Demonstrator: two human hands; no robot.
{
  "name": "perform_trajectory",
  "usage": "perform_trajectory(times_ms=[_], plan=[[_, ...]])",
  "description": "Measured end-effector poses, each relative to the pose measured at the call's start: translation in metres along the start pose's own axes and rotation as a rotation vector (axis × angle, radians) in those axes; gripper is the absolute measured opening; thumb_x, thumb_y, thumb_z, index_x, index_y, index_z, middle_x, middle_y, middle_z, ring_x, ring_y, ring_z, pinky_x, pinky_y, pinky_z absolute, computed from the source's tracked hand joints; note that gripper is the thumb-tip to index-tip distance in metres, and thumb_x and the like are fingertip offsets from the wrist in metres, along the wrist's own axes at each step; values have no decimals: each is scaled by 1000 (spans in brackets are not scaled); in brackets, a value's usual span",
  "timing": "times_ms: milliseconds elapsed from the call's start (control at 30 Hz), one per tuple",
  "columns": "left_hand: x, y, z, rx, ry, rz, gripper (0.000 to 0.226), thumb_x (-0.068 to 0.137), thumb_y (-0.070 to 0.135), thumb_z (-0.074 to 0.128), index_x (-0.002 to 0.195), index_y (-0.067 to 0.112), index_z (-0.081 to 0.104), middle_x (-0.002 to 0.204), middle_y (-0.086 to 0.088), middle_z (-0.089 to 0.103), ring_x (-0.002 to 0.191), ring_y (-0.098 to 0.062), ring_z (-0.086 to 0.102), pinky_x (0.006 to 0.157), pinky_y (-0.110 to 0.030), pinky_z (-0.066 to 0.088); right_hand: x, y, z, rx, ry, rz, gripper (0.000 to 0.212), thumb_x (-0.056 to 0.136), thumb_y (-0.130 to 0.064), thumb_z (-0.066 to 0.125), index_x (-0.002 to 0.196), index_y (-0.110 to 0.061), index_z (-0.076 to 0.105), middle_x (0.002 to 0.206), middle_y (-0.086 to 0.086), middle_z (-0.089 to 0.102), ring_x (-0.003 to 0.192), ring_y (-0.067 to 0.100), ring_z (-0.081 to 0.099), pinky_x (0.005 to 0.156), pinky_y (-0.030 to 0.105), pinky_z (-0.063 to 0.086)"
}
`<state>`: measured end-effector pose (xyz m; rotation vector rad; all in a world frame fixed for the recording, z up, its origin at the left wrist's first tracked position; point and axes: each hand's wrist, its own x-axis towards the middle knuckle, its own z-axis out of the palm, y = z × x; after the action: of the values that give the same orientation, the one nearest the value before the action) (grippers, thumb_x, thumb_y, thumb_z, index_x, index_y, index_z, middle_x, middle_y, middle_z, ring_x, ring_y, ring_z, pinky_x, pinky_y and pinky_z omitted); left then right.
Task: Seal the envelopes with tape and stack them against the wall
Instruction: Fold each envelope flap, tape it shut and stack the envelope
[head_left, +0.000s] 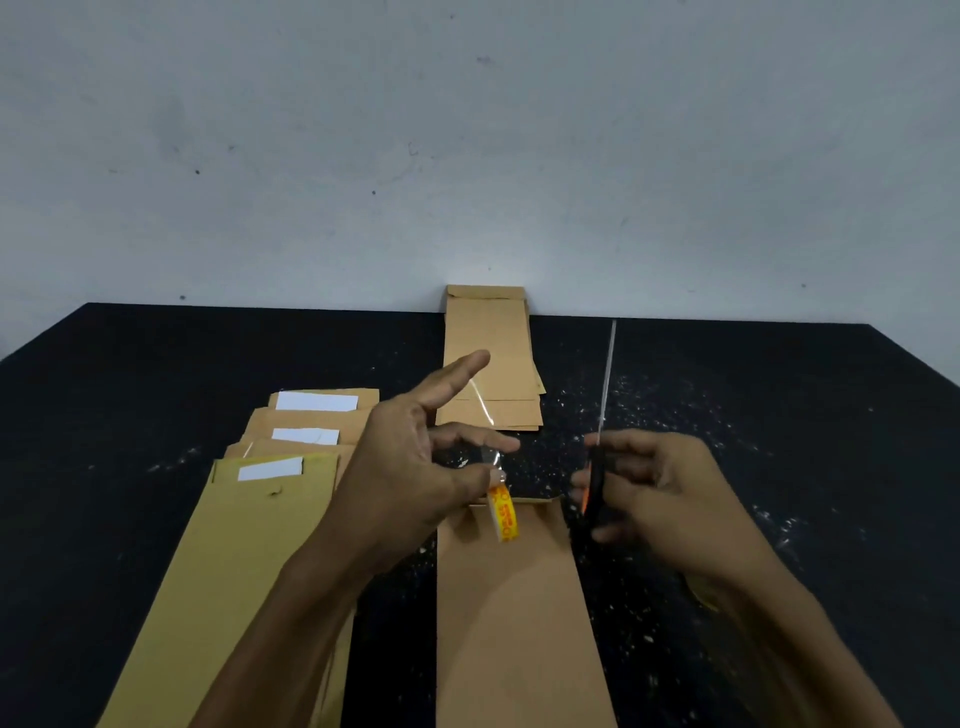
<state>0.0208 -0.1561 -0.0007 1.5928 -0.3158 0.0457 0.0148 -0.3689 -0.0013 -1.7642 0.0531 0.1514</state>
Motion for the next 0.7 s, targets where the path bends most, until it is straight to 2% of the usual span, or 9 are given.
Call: perform_trajectory(times_ms=[67, 100, 167, 233, 333, 367, 500, 567, 700], plan=[[1, 4, -5, 25, -5, 16, 91, 75, -22, 70, 149, 22, 41, 152, 16, 42, 100, -19, 72, 75, -57, 60, -1, -4, 1, 220, -72, -61, 36, 81, 5, 71, 113, -12, 68, 90, 19, 75, 76, 28, 73, 47, 23, 53], [1, 7, -9, 30, -6, 23, 91, 75, -21, 70, 149, 22, 40, 148, 19, 46, 100, -20, 72, 76, -53, 61, -2, -5, 1, 248, -104, -102, 38, 76, 0, 74, 113, -10, 70, 89, 22, 74, 72, 28, 71, 44, 23, 50], [2, 13, -17, 23, 3, 34, 90, 74, -21, 70, 148, 20, 41, 144, 23, 48, 100, -21, 72, 76, -50, 61, 1, -5, 2, 206, -148, -140, 39, 70, -13, 83, 108, -12, 75, 84, 23, 73, 68, 25, 64, 38, 20, 40], [3, 19, -27, 21, 18, 37, 89, 73, -23, 69, 147, 19, 43, 146, 22, 45, 100, -23, 72, 76, -50, 61, 4, -3, 2, 156, -215, -129, 40, 65, -30, 93, 100, -17, 80, 77, 16, 72, 63, 21, 62, 35, 17, 33], [4, 28, -44, 51, 18, 45, 90, 73, -24, 68, 147, 19, 43, 152, 18, 41, 100, -23, 72, 78, -46, 61, 5, -1, 1, 101, -358, -116, 63, 49, -56, 93, 98, -17, 81, 70, 11, 69, 57, 15, 62, 36, 16, 29], [4, 30, -48, 67, 7, 49, 90, 73, -25, 68, 147, 19, 42, 153, 18, 40, 100, -23, 72, 78, -44, 62, 5, 0, 0, 82, -398, -120, 62, 51, -54, 93, 98, -15, 81, 68, 11, 69, 55, 14, 61, 38, 18, 31], [2, 37, -64, 158, -93, 10, 91, 73, -22, 69, 147, 23, 42, 152, 15, 42, 99, -21, 73, 79, -33, 61, 4, 0, -2, 63, -545, -93, 32, 64, -12, 85, 95, -4, 80, 64, 9, 69, 51, 11, 60, 52, 20, 49], [0, 38, -67, 185, -173, -36, 90, 74, -20, 70, 147, 26, 43, 150, 12, 46, 99, -22, 72, 78, -33, 61, 4, 0, -1, 12, -595, -74, 35, 65, -10, 85, 98, -2, 79, 65, 7, 70, 50, 11, 59, 52, 19, 49], [-4, 38, -66, 247, -260, -75, 86, 75, -19, 69, 144, 26, 45, 150, 24, 41, 96, -20, 73, 75, -35, 62, 6, 1, 2, -58, -617, -70, 34, 68, -8, 87, 101, -5, 80, 67, 7, 72, 50, 11, 58, 52, 19, 48]])
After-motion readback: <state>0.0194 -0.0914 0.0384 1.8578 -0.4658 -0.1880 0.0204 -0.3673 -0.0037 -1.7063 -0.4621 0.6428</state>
